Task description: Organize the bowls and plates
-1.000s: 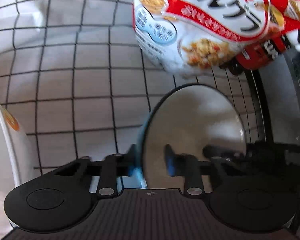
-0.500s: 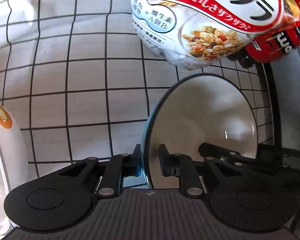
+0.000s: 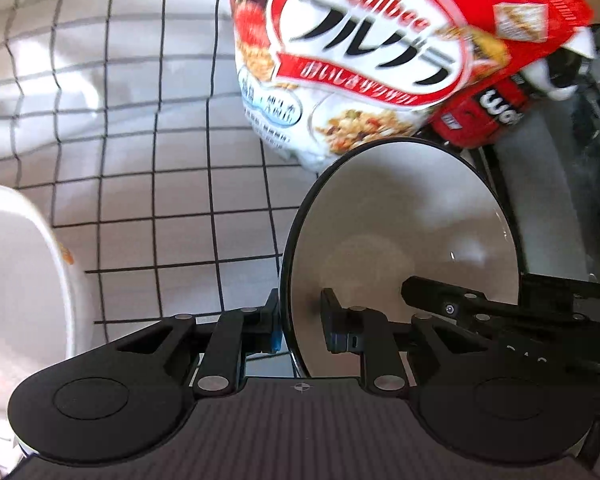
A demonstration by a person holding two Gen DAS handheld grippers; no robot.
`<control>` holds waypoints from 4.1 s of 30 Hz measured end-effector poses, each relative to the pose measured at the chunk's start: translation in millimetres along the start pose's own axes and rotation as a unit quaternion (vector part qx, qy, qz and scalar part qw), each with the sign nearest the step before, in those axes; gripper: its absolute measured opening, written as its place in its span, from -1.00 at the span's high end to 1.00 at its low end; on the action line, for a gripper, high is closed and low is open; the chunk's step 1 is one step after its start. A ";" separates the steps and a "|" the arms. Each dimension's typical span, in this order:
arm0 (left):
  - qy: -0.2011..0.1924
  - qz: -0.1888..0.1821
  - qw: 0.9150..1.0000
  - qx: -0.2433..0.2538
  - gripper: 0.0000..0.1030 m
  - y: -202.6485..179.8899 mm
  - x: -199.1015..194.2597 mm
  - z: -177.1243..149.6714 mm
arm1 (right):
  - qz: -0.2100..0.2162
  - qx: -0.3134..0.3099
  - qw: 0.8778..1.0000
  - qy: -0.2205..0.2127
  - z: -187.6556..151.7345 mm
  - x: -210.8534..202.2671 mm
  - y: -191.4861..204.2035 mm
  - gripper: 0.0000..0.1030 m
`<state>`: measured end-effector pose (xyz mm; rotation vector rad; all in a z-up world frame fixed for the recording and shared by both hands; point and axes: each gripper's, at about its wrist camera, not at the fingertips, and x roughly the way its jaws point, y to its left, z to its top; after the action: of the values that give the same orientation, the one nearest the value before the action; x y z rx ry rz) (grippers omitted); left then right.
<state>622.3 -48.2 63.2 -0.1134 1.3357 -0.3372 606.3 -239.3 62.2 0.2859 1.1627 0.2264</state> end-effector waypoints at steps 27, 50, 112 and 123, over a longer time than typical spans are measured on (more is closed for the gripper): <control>0.023 0.035 0.998 0.050 0.57 -61.4 -41.2 -125.1 | 0.038 -0.048 0.997 0.056 -107.3 -60.7 -16.2 0.48; 0.080 -0.008 0.997 0.015 0.47 -49.6 -27.1 -128.9 | 0.056 -0.036 0.992 0.105 -123.6 -38.7 -33.9 0.48; -0.246 0.020 0.944 -0.218 0.58 218.3 -133.8 -161.2 | 0.039 -0.173 0.980 -0.087 -45.7 -21.7 187.2 -0.39; -0.144 -0.066 0.956 -0.245 0.53 289.3 -70.3 -90.8 | -0.021 -0.100 0.995 -0.006 -17.4 70.1 227.5 -0.39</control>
<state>571.7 257.0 28.6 -0.6477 1.0990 -0.0877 610.6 -0.9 71.6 0.0853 1.1244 0.3011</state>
